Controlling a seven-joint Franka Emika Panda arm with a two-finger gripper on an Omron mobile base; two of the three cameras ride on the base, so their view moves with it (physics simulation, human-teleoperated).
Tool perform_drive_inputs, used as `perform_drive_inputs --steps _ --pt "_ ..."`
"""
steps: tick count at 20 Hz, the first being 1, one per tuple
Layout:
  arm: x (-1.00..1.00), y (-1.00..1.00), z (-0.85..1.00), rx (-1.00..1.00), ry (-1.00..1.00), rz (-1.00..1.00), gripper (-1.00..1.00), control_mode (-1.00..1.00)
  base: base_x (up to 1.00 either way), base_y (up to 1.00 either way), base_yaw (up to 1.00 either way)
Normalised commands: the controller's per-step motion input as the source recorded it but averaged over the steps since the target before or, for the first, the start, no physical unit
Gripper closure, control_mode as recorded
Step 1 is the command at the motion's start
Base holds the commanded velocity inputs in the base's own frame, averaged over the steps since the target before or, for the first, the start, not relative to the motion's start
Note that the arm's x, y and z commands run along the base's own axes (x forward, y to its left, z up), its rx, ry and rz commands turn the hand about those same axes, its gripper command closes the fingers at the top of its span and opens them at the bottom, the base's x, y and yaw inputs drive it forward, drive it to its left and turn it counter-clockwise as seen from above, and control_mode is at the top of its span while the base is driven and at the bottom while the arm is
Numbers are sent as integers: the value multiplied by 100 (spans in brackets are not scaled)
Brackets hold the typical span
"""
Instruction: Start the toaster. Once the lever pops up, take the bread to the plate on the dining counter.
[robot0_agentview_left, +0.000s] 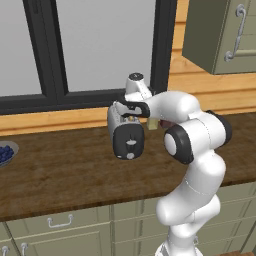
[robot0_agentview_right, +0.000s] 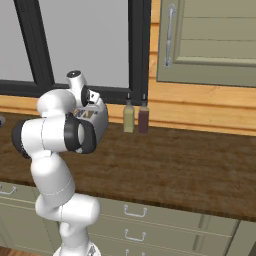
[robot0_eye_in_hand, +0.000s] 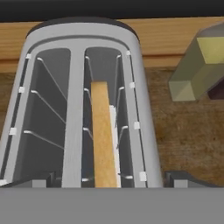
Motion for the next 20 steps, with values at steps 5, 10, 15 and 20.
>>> perform_drive_inputs --steps 5,10,15,20 --pt "0 -11 0 0 0 -1 100 -100 0 0 0" --pt "0 -5 0 0 0 -2 100 -100 0 0 0" --pt "0 -1 0 2 0 -1 100 -100 0 0 0" --pt "-5 0 9 6 -5 0 100 -100 0 0 0"
